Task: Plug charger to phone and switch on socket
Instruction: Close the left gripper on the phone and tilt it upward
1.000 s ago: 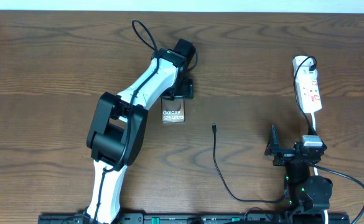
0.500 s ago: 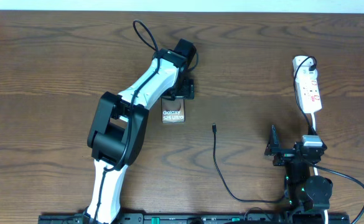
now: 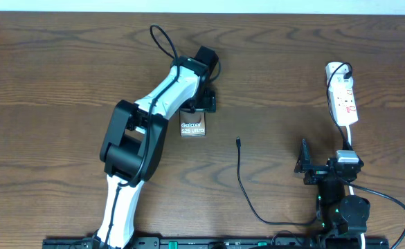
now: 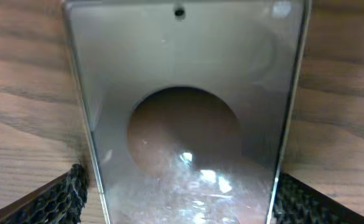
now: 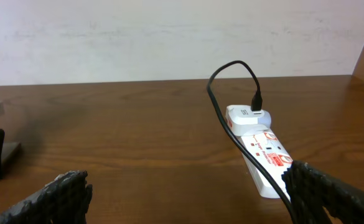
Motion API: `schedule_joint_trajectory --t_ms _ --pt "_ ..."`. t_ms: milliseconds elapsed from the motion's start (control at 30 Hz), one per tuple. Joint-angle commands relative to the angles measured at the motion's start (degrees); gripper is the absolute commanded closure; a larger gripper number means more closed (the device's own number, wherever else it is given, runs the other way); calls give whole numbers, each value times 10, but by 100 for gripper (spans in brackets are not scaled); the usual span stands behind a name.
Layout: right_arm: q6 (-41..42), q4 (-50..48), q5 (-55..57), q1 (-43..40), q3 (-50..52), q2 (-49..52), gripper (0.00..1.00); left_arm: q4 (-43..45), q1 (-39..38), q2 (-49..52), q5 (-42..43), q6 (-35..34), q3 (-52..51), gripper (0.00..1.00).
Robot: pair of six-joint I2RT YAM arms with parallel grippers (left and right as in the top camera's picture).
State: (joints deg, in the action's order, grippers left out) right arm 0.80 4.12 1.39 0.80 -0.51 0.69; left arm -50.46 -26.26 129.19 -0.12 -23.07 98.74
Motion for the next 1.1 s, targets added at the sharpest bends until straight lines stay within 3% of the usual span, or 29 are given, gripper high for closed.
schedule_joint_trajectory --t_ms 0,1067 --pt "-7 1 0 -4 2 -3 1 -4 1 29 -14 5 -19 8" --pt "-7 1 0 -4 2 -3 1 -19 1 36 -14 5 -23 9"
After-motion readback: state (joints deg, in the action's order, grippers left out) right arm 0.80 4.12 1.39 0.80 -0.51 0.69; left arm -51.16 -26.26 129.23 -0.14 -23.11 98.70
